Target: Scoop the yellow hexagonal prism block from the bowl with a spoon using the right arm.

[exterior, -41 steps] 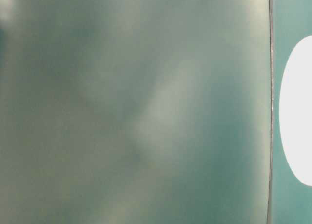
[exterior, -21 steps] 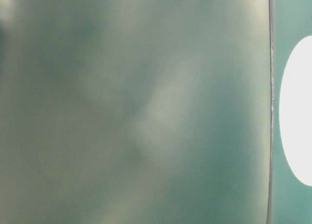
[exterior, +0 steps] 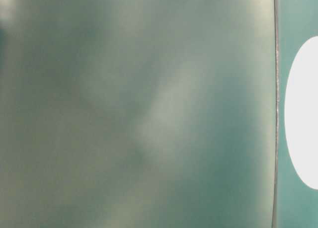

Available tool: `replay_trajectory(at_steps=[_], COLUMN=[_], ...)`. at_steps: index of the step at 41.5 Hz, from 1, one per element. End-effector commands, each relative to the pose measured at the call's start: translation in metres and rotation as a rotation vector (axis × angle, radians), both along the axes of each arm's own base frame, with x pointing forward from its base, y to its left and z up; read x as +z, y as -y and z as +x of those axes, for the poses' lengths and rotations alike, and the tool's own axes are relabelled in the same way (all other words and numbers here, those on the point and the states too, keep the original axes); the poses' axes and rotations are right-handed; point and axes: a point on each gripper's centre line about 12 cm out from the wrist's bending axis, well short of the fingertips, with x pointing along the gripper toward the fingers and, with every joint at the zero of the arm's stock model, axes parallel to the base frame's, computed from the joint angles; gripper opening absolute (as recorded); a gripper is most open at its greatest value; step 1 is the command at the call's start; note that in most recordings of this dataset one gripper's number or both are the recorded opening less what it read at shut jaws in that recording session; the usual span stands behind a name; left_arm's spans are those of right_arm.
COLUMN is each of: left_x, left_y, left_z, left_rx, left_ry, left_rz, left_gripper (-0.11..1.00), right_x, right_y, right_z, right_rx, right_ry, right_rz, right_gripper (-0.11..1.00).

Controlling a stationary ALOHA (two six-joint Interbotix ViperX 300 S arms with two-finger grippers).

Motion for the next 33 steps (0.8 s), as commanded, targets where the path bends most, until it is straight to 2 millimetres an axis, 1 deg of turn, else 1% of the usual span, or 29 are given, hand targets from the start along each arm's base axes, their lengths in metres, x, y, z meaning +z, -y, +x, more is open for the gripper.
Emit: replay_trajectory(at_steps=[1, 11, 18, 33], left_x=[0.007, 0.006, 0.005, 0.006], left_y=[0.0, 0.0, 0.0, 0.0], left_z=[0.003, 0.002, 0.002, 0.002], left_rx=[-0.002, -0.002, -0.002, -0.002], left_ry=[0.014, 0.011, 0.009, 0.011], left_rz=[0.001, 0.001, 0.001, 0.001], left_gripper=[0.0, 0.0, 0.0, 0.0], right_x=[0.006, 0.005, 0.004, -0.006], right_y=[-0.001, 0.002, 0.0, -0.003], right_z=[0.004, 0.004, 0.003, 0.005], right_rx=[-0.001, -0.042, -0.035, -0.026], right_ry=[0.031, 0.041, 0.04, 0.016], right_rz=[0.0, -0.005, -0.007, -0.007], right_gripper=[0.49, 0.49, 0.49, 0.49])
